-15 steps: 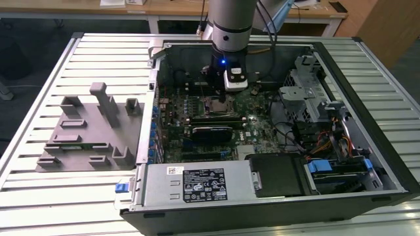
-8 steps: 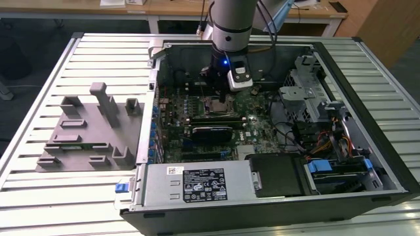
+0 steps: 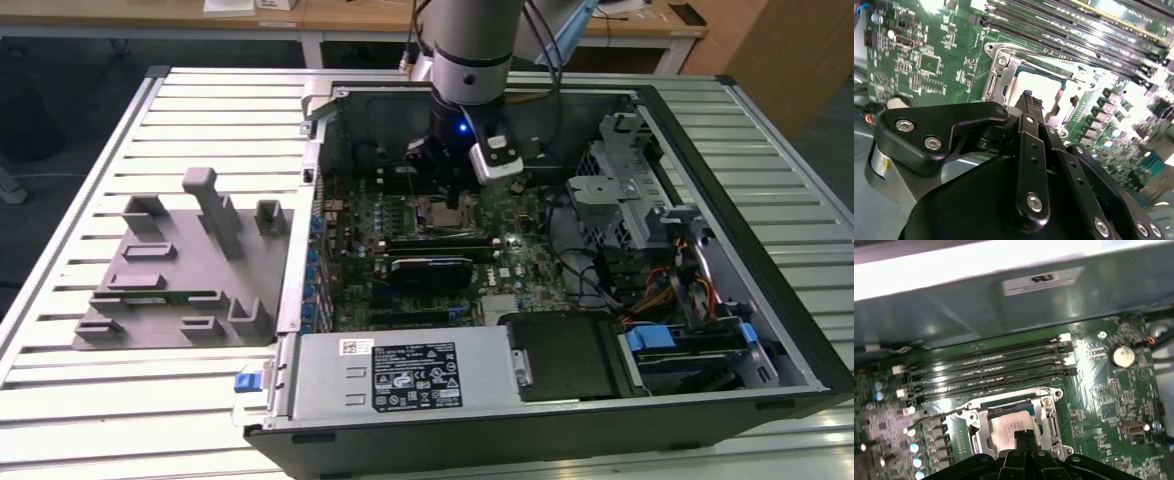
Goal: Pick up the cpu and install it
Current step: 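Close the cpu cover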
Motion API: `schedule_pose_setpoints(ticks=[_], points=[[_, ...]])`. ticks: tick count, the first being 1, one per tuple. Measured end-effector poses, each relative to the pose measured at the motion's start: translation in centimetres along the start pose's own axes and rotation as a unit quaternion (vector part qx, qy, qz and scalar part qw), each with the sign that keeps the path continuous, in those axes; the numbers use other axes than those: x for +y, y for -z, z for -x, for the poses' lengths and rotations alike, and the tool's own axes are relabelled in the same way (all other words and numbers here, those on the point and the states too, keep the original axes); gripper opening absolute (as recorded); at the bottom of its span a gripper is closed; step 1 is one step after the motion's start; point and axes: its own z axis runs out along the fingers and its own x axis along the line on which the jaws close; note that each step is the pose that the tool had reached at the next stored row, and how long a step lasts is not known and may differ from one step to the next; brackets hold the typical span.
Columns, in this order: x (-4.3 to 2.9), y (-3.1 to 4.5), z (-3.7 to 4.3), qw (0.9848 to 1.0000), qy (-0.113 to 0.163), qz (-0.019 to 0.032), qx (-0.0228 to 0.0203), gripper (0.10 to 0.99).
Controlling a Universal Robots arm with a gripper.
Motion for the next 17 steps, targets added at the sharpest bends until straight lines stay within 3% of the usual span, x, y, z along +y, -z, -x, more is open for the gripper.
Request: schedule_pose_setpoints(ticks=[4,8,13,17], points=[[0.0,-0.01,0.0,0.9994,0.036,0.0001,0.0006,0.106],[0.0,-0.02,0.0,0.9974,0.072,0.0003,0.0012,0.106],[0.0,-0.02,0.0,0.9931,0.118,0.0005,0.002,0.106],[0.0,-0.03,0.0,0.9881,0.154,0.0007,0.0026,0.106]])
